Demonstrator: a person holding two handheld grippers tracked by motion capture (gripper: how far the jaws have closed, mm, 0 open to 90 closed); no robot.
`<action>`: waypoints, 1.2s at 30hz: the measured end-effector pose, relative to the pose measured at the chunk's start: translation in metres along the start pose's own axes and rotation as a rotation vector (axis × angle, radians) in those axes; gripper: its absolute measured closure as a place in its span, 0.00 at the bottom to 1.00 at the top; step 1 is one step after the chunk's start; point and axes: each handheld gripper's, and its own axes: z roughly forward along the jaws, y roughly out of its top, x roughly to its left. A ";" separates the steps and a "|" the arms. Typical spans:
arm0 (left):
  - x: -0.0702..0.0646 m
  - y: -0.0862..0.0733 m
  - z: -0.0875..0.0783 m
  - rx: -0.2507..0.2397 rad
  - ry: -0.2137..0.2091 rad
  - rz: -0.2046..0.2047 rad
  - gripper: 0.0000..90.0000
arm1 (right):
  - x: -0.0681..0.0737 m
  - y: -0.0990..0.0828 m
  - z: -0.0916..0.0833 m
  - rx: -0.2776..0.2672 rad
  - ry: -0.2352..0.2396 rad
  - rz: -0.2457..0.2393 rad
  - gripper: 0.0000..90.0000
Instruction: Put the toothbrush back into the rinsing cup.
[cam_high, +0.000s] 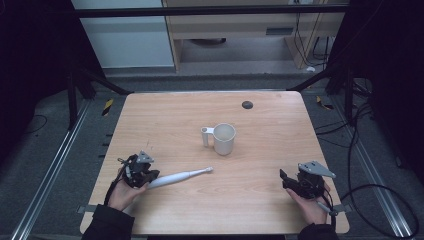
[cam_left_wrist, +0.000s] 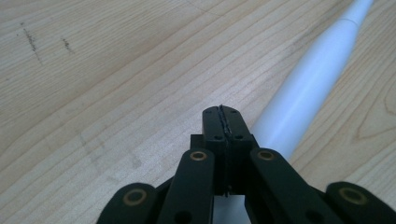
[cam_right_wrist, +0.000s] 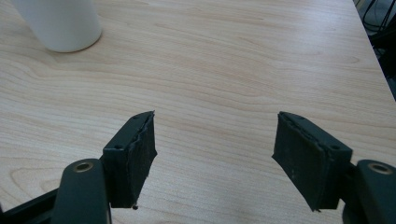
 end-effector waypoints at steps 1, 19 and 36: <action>0.000 0.000 -0.001 0.003 -0.001 0.006 0.99 | 0.000 0.000 0.000 0.000 0.000 0.000 0.33; -0.009 -0.004 -0.004 0.009 -0.021 0.015 0.99 | 0.000 0.000 0.000 0.007 0.001 -0.002 0.33; -0.014 -0.005 -0.004 0.010 -0.028 0.020 0.99 | 0.000 0.000 0.000 0.004 0.002 0.003 0.32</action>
